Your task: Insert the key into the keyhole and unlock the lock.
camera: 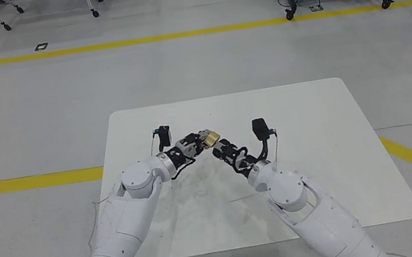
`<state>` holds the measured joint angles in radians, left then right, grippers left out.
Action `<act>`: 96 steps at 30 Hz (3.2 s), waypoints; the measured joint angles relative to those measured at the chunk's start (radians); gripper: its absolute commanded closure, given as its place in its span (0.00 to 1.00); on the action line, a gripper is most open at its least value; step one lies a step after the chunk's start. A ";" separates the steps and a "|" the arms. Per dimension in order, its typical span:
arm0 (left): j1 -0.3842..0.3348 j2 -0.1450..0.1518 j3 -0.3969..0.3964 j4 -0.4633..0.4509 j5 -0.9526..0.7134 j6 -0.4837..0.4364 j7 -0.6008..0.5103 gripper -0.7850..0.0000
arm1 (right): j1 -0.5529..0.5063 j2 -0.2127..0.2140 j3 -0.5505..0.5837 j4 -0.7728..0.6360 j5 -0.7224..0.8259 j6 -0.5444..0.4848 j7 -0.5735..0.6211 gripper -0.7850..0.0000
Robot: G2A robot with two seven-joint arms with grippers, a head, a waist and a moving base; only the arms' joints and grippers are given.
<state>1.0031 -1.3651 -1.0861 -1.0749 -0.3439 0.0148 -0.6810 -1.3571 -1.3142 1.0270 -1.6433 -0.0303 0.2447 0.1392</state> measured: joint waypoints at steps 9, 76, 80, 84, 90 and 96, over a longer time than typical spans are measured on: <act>0.001 0.000 0.002 -0.003 0.002 0.003 0.007 1.00 | 0.001 -0.006 -0.002 0.000 -0.009 0.013 -0.006 1.00; -0.003 0.000 0.003 0.006 -0.009 0.018 0.004 1.00 | -0.018 -0.027 0.039 -0.004 0.009 0.000 0.032 0.77; 0.000 0.001 0.002 0.002 -0.009 0.017 0.003 1.00 | -0.016 -0.028 0.040 -0.001 0.010 0.001 0.035 0.77; 0.000 0.001 0.001 0.001 -0.008 0.017 0.003 1.00 | -0.013 -0.030 0.041 0.003 0.017 0.004 0.036 0.76; 0.000 0.001 0.002 0.002 -0.007 0.020 0.002 1.00 | -0.010 -0.032 0.042 0.003 0.017 0.012 0.037 0.69; 0.001 0.001 0.003 -0.003 -0.001 0.014 0.011 1.00 | -0.014 -0.034 0.045 -0.003 0.022 0.040 0.030 0.59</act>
<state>1.0042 -1.3637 -1.0834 -1.0777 -0.3452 0.0290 -0.6702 -1.3712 -1.3485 1.0719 -1.6468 -0.0081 0.2845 0.1693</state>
